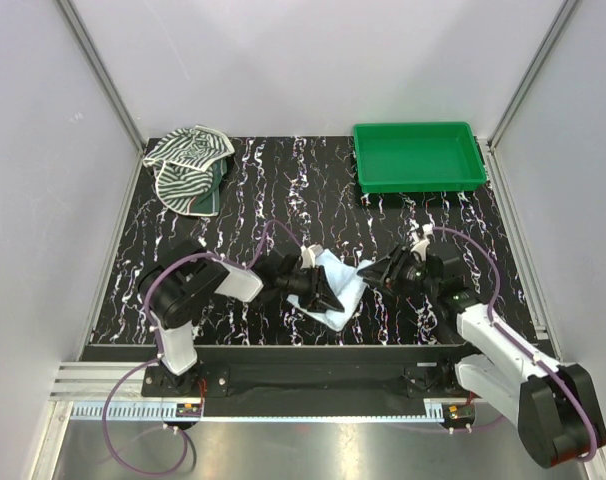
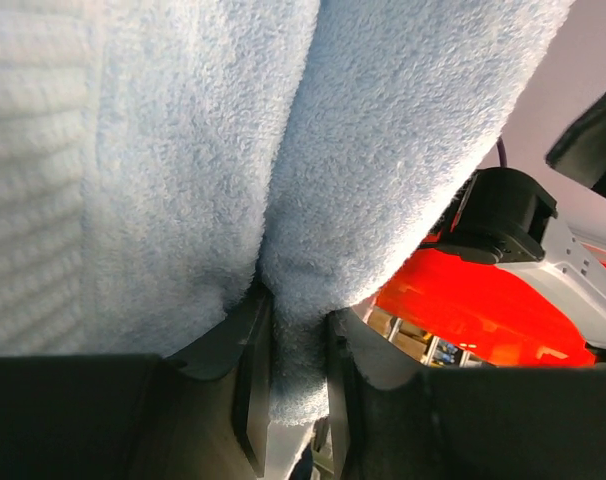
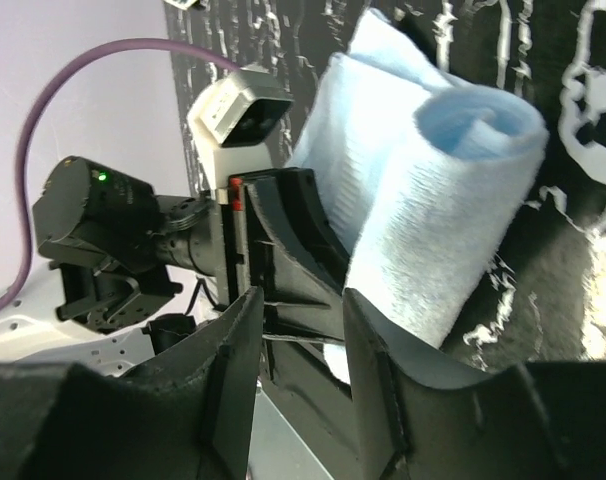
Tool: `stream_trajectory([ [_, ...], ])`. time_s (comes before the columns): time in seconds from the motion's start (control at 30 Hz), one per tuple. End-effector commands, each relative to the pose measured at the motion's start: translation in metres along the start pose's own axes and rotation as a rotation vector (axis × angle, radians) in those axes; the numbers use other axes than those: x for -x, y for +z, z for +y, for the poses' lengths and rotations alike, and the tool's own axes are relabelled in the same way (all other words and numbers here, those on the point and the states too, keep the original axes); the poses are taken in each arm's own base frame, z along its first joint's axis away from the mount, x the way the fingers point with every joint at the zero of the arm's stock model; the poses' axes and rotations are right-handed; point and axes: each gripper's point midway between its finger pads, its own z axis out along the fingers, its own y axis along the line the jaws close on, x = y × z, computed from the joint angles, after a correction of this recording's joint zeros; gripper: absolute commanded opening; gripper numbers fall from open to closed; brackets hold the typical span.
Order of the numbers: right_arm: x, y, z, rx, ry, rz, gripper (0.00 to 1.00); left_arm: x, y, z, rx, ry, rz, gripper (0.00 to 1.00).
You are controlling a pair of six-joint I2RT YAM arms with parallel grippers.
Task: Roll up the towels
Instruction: Roll the towel
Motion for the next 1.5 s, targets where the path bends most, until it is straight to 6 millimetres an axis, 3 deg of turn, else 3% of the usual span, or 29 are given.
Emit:
stream_trajectory([
  [0.0,0.007,0.005,0.031,0.133,-0.065,-0.021,0.45,0.004,-0.001,0.008,-0.003,-0.030,-0.002,0.23],
  [0.5,-0.017,0.055,-0.006,0.087,-0.032,0.057,0.42,0.015,-0.006,0.016,0.013,-0.066,-0.002,0.27],
  [0.83,-0.016,0.087,-0.059,-0.110,0.010,0.088,0.39,0.019,-0.022,0.021,0.087,-0.034,-0.051,0.48],
  [0.9,-0.018,0.090,-0.065,-0.133,0.020,0.099,0.38,0.022,-0.032,0.015,0.106,-0.013,-0.085,0.51],
  [0.97,-0.019,0.093,-0.069,-0.145,0.021,0.109,0.38,0.027,-0.041,0.022,0.193,0.019,-0.132,0.52],
  [1.0,-0.019,0.094,-0.070,-0.148,0.020,0.113,0.38,0.034,-0.049,0.004,0.188,0.076,-0.175,0.54],
  [1.07,-0.023,0.095,-0.072,-0.160,0.013,0.125,0.38,0.041,-0.064,0.009,0.298,0.127,-0.238,0.54],
  [1.1,-0.024,0.096,-0.073,-0.171,0.011,0.129,0.38,0.047,-0.076,-0.017,0.293,0.228,-0.298,0.54],
  [1.13,-0.025,0.096,-0.074,-0.175,0.008,0.131,0.38,0.058,-0.086,-0.020,0.354,0.271,-0.377,0.56],
  [1.17,-0.029,0.097,-0.075,-0.187,0.003,0.143,0.38,0.049,-0.090,-0.026,0.391,0.313,-0.377,0.56],
  [1.23,-0.031,0.100,-0.074,-0.197,-0.010,0.149,0.38,0.058,-0.109,-0.055,0.448,0.454,-0.481,0.58],
  [1.3,-0.035,0.103,-0.072,-0.201,-0.018,0.165,0.38,0.046,-0.105,-0.075,0.477,0.582,-0.493,0.59],
  [1.33,-0.038,0.104,-0.073,-0.206,-0.015,0.174,0.38,0.051,-0.110,-0.081,0.533,0.667,-0.531,0.59],
  [1.4,-0.042,0.106,-0.074,-0.211,-0.016,0.185,0.38,0.037,-0.098,-0.089,0.564,0.776,-0.512,0.64],
  [1.47,-0.043,0.108,-0.075,-0.215,-0.015,0.192,0.38,0.037,-0.092,-0.085,0.636,0.856,-0.526,0.71],
])
